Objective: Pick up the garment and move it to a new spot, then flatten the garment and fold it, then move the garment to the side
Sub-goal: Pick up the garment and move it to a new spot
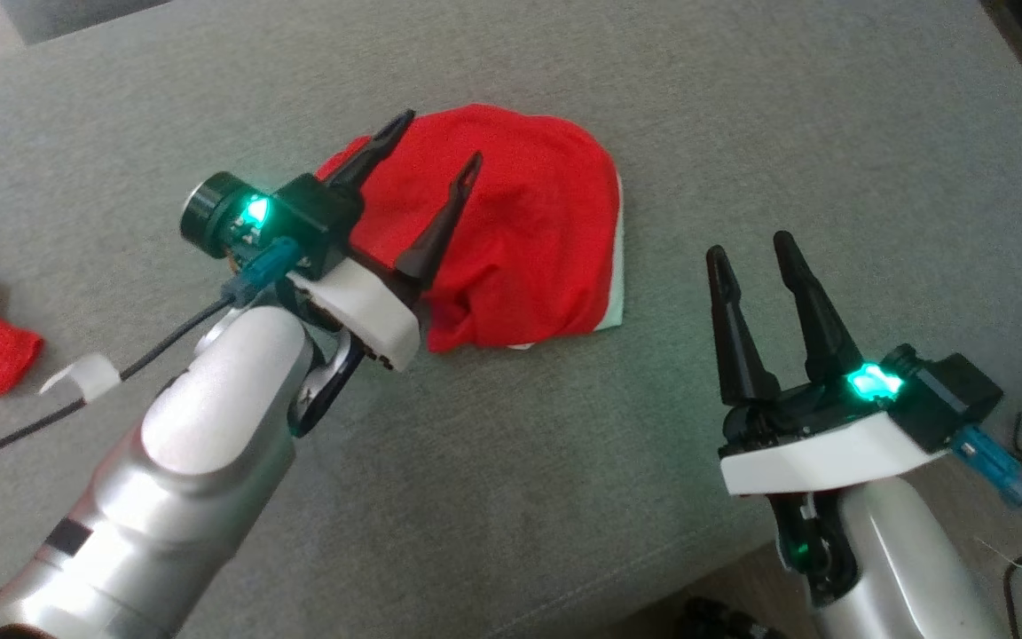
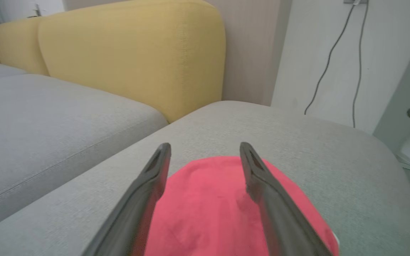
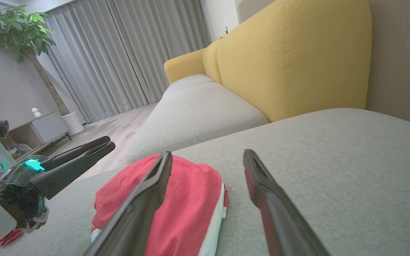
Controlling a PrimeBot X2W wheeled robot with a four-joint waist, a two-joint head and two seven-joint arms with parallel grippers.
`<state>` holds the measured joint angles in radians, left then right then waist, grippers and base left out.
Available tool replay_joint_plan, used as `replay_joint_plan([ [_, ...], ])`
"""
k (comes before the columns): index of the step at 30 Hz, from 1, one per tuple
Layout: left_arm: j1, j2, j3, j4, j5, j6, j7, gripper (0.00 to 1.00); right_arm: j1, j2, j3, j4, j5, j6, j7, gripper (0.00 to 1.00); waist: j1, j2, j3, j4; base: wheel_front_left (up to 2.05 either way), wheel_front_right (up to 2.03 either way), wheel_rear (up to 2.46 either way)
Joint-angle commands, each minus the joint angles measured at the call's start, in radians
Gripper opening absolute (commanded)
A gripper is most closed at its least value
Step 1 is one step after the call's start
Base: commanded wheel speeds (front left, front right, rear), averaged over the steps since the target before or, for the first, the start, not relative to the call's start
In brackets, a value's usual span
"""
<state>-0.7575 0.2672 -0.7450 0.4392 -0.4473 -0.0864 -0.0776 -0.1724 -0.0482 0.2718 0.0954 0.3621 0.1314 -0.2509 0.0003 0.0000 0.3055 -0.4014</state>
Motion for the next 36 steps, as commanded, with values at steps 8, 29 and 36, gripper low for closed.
replay_joint_plan([
  [8, 0.004, 0.080, 0.092, -0.052, 0.013, 0.084, -0.125, 1.00, -0.001, -0.002, -0.033, -0.009, -0.037, -0.001, -0.011, 1.00, -0.0003, 0.0000, -0.081, 0.160, 0.00, 0.00, 0.00],
  [29, 0.540, 0.047, 0.263, -0.346, 0.003, 0.307, -0.184, 1.00, 0.103, -0.002, -0.123, 0.054, -0.092, -0.001, -0.011, 1.00, -0.0003, 0.0000, -0.221, 0.366, 0.00, 0.00, 0.00],
  [36, 0.602, 0.004, 0.318, -0.366, 0.052, 0.271, -0.184, 1.00, 0.107, -0.002, -0.116, 0.067, -0.092, -0.001, -0.011, 1.00, -0.0003, 0.0000, -0.229, 0.367, 0.00, 0.00, 0.00],
])
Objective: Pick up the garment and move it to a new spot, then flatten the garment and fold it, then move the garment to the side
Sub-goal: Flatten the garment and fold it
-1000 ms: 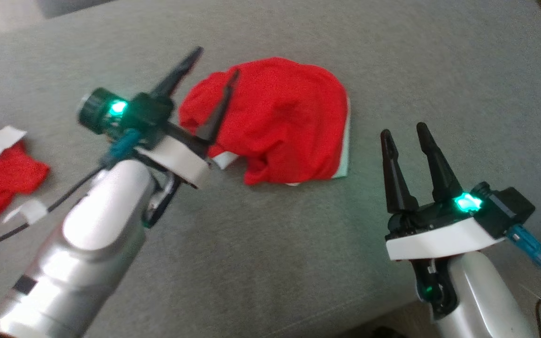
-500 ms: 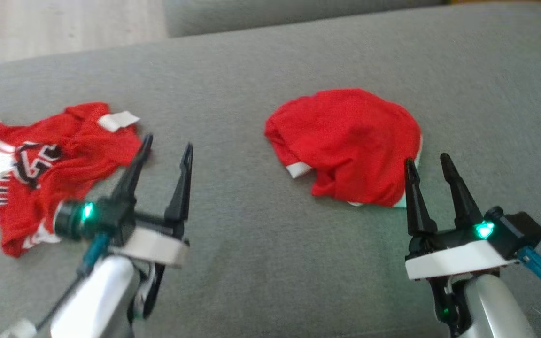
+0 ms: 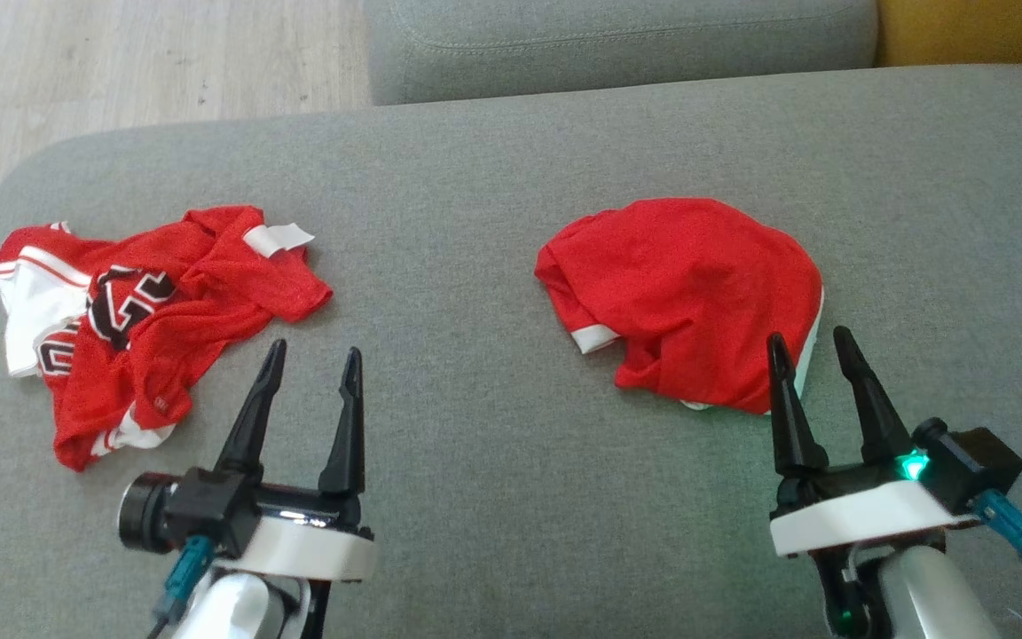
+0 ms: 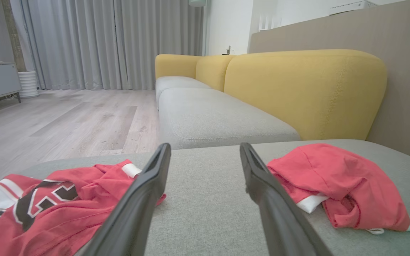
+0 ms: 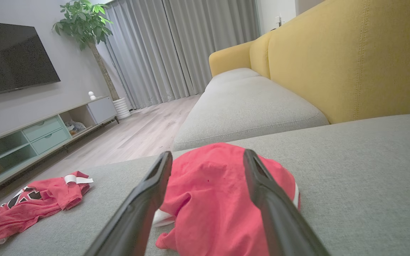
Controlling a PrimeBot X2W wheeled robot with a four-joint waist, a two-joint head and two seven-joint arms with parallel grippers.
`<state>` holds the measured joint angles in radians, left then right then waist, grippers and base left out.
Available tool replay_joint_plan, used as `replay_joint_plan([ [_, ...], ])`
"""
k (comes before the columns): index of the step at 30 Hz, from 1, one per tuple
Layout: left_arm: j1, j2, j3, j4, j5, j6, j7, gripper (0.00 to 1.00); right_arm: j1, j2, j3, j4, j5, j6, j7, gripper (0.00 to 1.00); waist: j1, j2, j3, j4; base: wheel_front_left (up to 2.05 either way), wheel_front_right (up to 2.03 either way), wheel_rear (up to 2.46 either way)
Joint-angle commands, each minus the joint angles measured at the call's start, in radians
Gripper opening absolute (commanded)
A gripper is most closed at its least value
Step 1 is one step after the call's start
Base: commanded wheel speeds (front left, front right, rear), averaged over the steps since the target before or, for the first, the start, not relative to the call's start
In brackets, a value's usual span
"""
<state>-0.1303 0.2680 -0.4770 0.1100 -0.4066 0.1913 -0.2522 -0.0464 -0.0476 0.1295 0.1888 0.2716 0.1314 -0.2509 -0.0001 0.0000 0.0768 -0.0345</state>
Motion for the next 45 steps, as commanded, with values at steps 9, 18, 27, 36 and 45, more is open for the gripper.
replay_joint_plan([
  [9, -0.030, -0.030, 0.085, -0.009, 0.048, -0.062, -0.009, 1.00, -0.060, -0.003, -0.051, 0.035, -0.014, -0.001, -0.011, 1.00, 0.0001, 0.0000, 0.034, -0.002, 0.00, 0.00, 0.00],
  [18, -0.084, -0.066, 0.085, 0.024, 0.076, -0.109, -0.009, 1.00, -0.269, -0.003, -0.141, 0.281, 0.013, -0.001, -0.006, 1.00, 0.0001, 0.0000, 0.131, 0.030, 0.00, 0.00, 0.00],
  [27, -0.131, -0.105, 0.104, 0.061, 0.110, -0.155, -0.009, 1.00, -0.473, -0.003, -0.240, 0.572, 0.019, -0.001, -0.010, 1.00, 0.0001, 0.0000, 0.186, 0.073, 0.00, 0.00, 0.00],
  [36, -0.139, -0.119, 0.132, 0.079, 0.139, -0.174, -0.009, 1.00, -0.510, -0.003, -0.205, 0.597, 0.036, -0.001, -0.011, 0.00, 0.0001, 0.0000, 0.179, 0.077, 0.00, 0.00, 0.00],
  [45, -0.106, -0.155, 0.166, 0.081, 0.152, -0.178, -0.009, 1.00, -0.565, -0.003, -0.320, 0.477, -0.106, -0.001, -0.011, 0.00, 0.0001, 0.0000, 0.092, 0.083, 0.00, 0.00, 0.00],
])
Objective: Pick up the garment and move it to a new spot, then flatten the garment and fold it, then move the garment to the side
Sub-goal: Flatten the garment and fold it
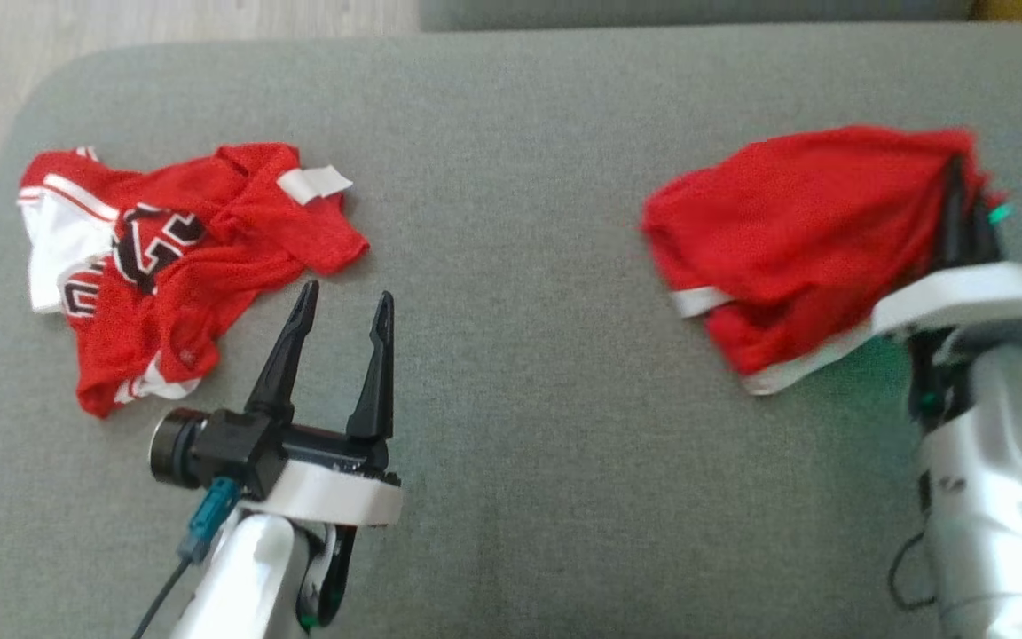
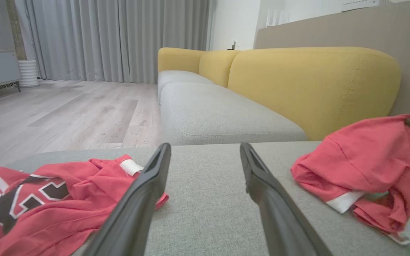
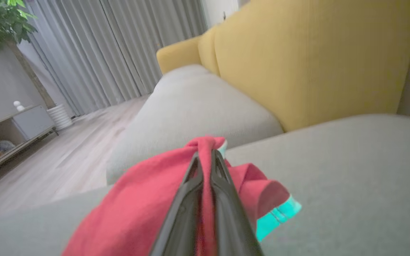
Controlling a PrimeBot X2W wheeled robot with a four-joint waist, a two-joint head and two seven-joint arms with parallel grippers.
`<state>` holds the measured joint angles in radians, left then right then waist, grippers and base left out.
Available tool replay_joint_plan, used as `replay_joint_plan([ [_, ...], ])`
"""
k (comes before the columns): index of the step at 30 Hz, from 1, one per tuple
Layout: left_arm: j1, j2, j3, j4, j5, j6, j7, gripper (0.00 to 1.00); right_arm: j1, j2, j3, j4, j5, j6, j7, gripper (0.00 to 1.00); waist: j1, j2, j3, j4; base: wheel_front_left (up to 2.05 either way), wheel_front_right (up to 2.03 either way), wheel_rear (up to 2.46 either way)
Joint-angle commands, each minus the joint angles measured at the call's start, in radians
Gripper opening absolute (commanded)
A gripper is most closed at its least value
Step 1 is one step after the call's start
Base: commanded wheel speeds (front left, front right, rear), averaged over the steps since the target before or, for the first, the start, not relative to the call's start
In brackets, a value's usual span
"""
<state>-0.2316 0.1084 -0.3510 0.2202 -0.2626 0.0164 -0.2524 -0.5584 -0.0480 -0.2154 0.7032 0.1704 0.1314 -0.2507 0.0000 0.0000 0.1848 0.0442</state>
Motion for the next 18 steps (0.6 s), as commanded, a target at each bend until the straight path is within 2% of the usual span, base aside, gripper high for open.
replay_joint_plan([
  [1, 0.001, 0.001, 0.046, -0.031, 0.009, -0.003, -0.009, 1.00, -0.070, -0.002, 0.002, -0.052, -0.039, -0.001, -0.011, 0.00, 0.0000, 0.0000, -0.027, 0.007, 0.00, 0.00, 0.00],
  [4, 0.022, -0.008, 0.063, -0.038, 0.014, -0.004, -0.009, 1.00, -0.145, -0.018, -0.043, -0.140, -0.174, -0.001, 0.019, 0.00, 0.0000, 0.0000, -0.060, 0.026, 0.00, 0.00, 0.00],
  [7, 0.041, -0.018, 0.079, -0.042, -0.001, -0.010, -0.009, 1.00, -0.173, -0.032, 0.016, -0.218, -0.264, -0.001, 0.045, 0.00, 0.0000, 0.0000, -0.076, 0.044, 0.00, 0.00, 0.00],
  [11, 0.059, -0.030, 0.093, -0.052, -0.028, -0.025, -0.009, 1.00, -0.125, -0.025, 0.217, -0.267, -0.339, -0.001, 0.087, 0.00, 0.0000, 0.0000, -0.084, 0.068, 0.00, 0.00, 0.00],
  [14, 0.064, -0.034, 0.092, -0.058, -0.026, -0.029, -0.009, 1.00, -0.042, -0.014, 0.395, -0.239, -0.352, -0.001, 0.118, 0.00, 0.0000, 0.0000, -0.078, 0.084, 0.00, 0.00, 0.00],
  [16, 0.062, -0.035, 0.090, -0.057, -0.022, -0.032, -0.009, 1.00, 0.014, -0.008, 0.513, -0.188, -0.345, -0.001, 0.121, 1.00, 0.0000, 0.0000, -0.072, 0.092, 0.00, 0.00, 0.00],
  [18, 0.056, -0.036, 0.085, -0.048, -0.020, -0.039, -0.009, 1.00, 0.056, -0.004, 0.634, -0.126, -0.331, -0.001, 0.117, 1.00, 0.0000, 0.0000, -0.067, 0.103, 0.00, 0.00, 0.00],
])
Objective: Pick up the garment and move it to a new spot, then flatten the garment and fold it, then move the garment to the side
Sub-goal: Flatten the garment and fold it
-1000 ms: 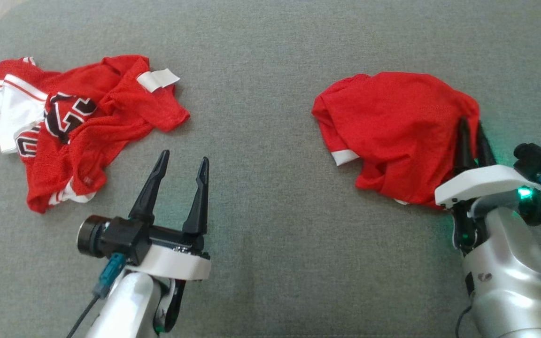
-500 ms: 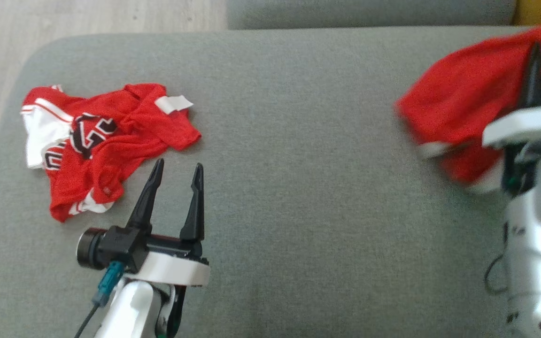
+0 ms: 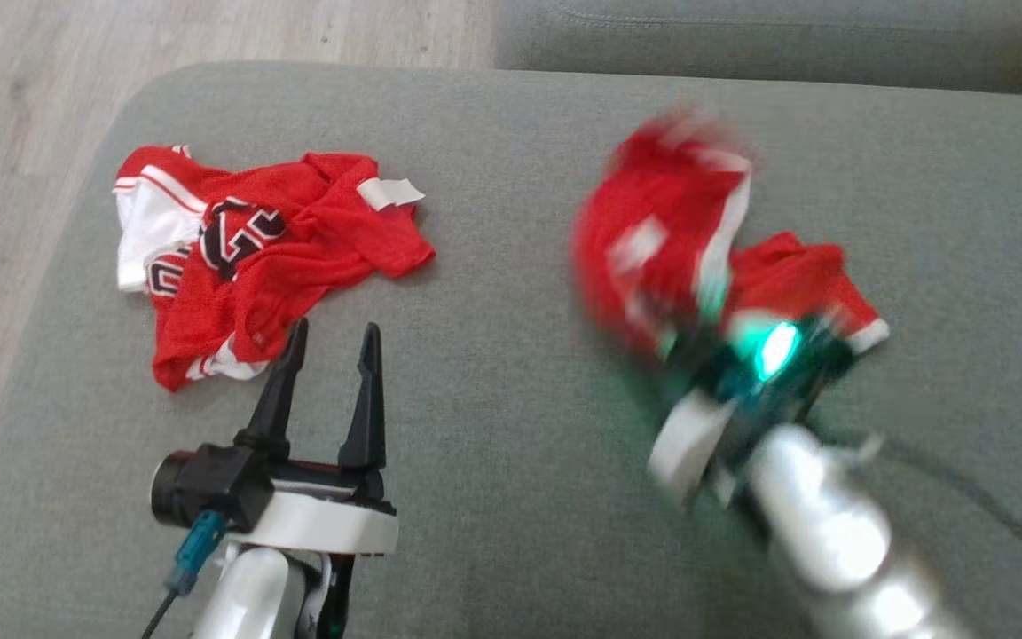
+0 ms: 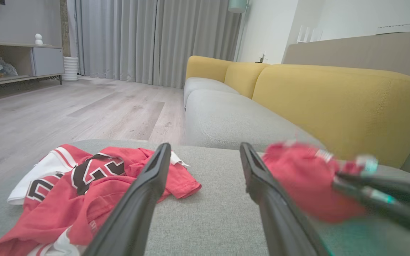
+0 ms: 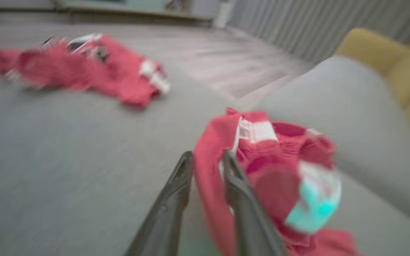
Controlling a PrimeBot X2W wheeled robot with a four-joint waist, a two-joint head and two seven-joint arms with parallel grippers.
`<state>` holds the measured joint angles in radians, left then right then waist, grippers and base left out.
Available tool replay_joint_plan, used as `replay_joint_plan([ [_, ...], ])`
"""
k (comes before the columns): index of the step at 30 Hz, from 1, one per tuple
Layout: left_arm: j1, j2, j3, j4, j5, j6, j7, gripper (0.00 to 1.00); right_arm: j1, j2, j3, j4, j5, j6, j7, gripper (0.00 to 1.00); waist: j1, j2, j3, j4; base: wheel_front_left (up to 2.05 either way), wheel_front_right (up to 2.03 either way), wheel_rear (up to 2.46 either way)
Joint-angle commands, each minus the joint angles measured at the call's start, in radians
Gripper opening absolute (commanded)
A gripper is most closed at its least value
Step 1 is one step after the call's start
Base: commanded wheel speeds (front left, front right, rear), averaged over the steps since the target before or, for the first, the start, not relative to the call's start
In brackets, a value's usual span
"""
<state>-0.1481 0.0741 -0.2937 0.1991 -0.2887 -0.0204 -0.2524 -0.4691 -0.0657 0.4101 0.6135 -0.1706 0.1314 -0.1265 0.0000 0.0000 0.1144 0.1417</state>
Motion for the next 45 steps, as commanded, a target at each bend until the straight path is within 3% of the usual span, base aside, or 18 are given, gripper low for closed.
replay_joint_plan([
  [1, -0.032, -0.002, 0.025, -0.023, 0.007, -0.005, -0.009, 1.00, -0.016, 0.014, 0.063, -0.012, 0.036, -0.001, -0.017, 1.00, 0.0000, 0.0000, 0.005, 0.012, 0.00, 0.00, 0.00],
  [4, -0.041, -0.003, 0.020, -0.017, 0.009, -0.007, -0.009, 1.00, 0.009, 0.015, 0.186, 0.004, 0.149, -0.001, -0.043, 1.00, 0.0000, 0.0000, 0.005, 0.020, 0.00, 0.00, 0.00],
  [8, -0.041, 0.002, 0.025, -0.020, 0.012, -0.001, -0.009, 1.00, 0.000, 0.015, 0.211, -0.014, 0.227, -0.001, -0.074, 1.00, 0.0000, 0.0000, 0.004, 0.010, 0.00, 0.00, 0.00],
  [11, -0.036, 0.005, 0.030, -0.022, 0.014, 0.003, -0.009, 1.00, -0.006, 0.015, 0.139, -0.040, 0.244, -0.001, -0.104, 1.00, 0.0000, 0.0000, -0.002, -0.010, 0.00, 0.00, 0.00],
  [20, -0.025, 0.006, 0.036, -0.037, 0.019, 0.007, -0.009, 1.00, 0.124, 0.015, -0.219, -0.174, 0.221, -0.001, -0.133, 1.00, 0.0000, 0.0000, -0.020, -0.086, 0.00, 0.00, 0.00],
  [26, -0.026, 0.003, 0.034, -0.038, 0.025, 0.008, -0.009, 1.00, 0.248, 0.015, -0.315, -0.222, 0.272, -0.001, -0.135, 1.00, 0.0000, 0.0000, -0.013, -0.117, 0.00, 0.00, 0.00],
  [36, -0.041, -0.003, 0.024, -0.035, 0.033, -0.001, -0.009, 1.00, 0.272, 0.015, -0.271, -0.273, 0.295, -0.001, -0.135, 1.00, 0.0000, 0.0000, 0.015, -0.114, 0.00, 0.00, 0.00],
  [45, -0.060, -0.008, 0.010, -0.022, 0.033, -0.010, -0.009, 1.00, 0.179, 0.015, -0.172, -0.196, 0.294, -0.001, -0.107, 1.00, 0.0000, 0.0000, 0.058, -0.064, 0.00, 0.00, 0.00],
])
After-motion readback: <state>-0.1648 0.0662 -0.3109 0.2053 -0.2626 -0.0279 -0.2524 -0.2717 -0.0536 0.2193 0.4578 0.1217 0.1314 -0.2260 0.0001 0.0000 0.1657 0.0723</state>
